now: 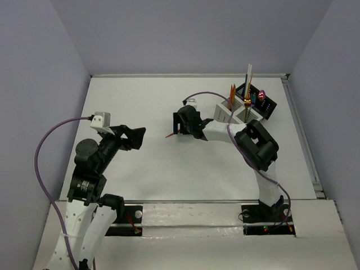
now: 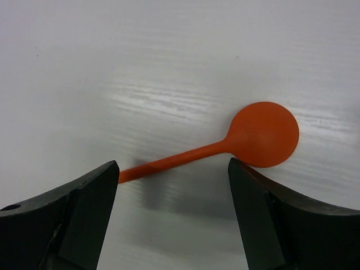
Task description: Sort the eating utensils into containers
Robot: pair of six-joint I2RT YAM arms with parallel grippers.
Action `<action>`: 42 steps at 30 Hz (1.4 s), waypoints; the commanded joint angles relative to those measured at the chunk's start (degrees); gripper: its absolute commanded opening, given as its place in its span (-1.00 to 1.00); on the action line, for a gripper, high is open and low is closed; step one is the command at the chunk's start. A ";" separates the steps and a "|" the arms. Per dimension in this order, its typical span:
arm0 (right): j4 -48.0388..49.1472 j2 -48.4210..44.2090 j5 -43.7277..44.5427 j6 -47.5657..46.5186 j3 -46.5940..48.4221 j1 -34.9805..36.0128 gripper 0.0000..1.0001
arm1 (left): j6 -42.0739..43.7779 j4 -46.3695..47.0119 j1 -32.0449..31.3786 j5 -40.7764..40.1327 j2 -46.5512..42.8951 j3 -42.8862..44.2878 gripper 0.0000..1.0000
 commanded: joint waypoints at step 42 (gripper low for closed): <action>-21.06 12.03 -1.23 -18.73 18.01 -2.71 -0.68 | 0.57 3.37 0.87 0.81 -0.63 1.10 0.98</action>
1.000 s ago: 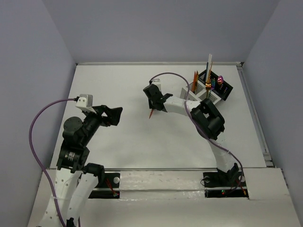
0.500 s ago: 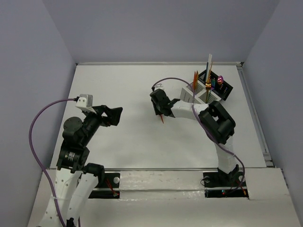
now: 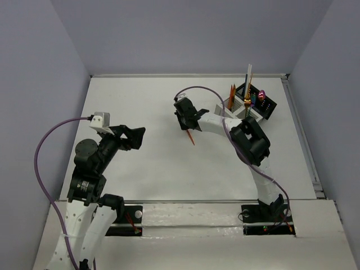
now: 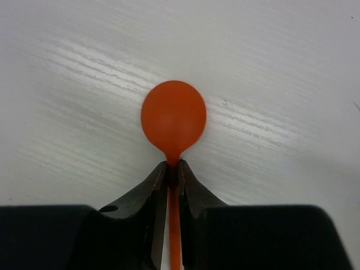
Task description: Sort the eating utensils into containers
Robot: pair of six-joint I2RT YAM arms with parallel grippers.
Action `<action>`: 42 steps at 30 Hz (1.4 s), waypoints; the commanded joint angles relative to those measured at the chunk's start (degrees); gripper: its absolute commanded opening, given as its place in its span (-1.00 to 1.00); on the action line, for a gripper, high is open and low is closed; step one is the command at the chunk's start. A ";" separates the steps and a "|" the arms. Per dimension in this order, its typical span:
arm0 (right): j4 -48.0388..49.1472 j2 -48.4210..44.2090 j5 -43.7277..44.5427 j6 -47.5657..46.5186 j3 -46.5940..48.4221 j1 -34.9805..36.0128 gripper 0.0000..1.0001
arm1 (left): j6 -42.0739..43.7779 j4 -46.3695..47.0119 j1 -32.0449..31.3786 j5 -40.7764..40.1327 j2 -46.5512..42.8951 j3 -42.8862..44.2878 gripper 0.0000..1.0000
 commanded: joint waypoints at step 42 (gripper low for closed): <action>52.96 -31.36 14.32 -14.59 -26.32 -37.61 -0.86 | 1.01 2.84 -1.22 0.22 -0.57 1.54 0.98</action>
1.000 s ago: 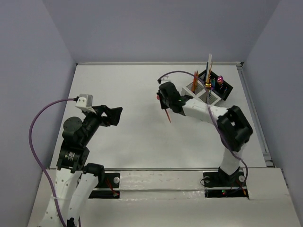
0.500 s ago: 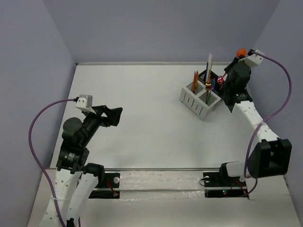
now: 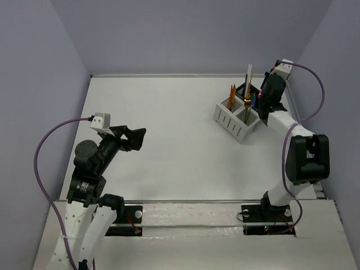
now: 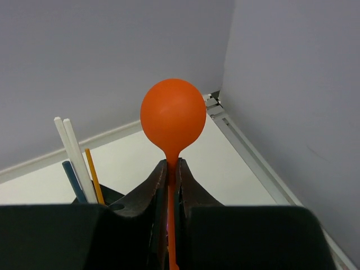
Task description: Sort the eating utensils into containers
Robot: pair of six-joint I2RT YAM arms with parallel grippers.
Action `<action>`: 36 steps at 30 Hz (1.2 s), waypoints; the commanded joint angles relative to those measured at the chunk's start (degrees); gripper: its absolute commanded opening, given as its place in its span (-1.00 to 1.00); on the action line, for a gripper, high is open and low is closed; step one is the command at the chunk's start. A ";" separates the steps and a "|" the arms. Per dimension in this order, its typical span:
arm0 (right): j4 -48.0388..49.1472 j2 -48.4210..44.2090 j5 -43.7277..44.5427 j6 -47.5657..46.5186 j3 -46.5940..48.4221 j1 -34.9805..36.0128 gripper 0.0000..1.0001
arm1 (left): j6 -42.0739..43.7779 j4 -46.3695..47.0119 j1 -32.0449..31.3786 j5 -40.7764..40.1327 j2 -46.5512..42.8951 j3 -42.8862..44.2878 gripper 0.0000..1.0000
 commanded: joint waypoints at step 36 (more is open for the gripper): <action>-3.22 -43.61 -30.17 29.02 -20.56 7.30 0.99 | 0.86 4.54 0.78 2.92 -1.54 1.19 0.98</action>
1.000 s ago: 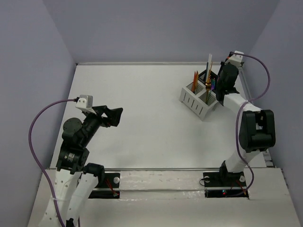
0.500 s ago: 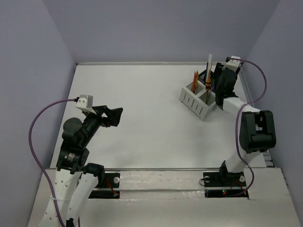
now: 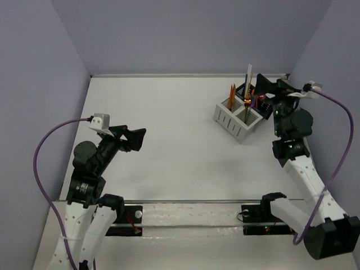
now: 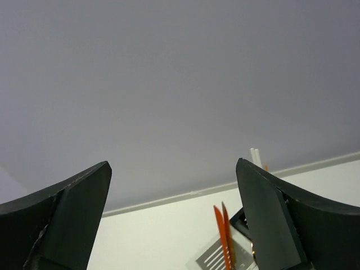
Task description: Sort the eating utensils into containers
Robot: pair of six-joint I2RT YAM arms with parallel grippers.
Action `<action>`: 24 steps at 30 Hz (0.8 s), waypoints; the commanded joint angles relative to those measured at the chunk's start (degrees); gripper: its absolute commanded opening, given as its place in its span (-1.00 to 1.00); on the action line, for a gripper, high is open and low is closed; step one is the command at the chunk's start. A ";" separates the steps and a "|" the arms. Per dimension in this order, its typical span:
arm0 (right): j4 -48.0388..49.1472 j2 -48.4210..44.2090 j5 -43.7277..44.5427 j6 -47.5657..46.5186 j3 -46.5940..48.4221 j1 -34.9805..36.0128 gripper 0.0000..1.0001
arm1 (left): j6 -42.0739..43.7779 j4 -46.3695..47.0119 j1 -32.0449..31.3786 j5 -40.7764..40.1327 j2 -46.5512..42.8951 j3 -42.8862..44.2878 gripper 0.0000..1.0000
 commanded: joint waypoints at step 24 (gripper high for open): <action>-33.34 -41.01 -25.85 12.59 -10.67 0.50 1.00 | -0.66 8.96 0.87 3.52 -4.70 2.68 0.98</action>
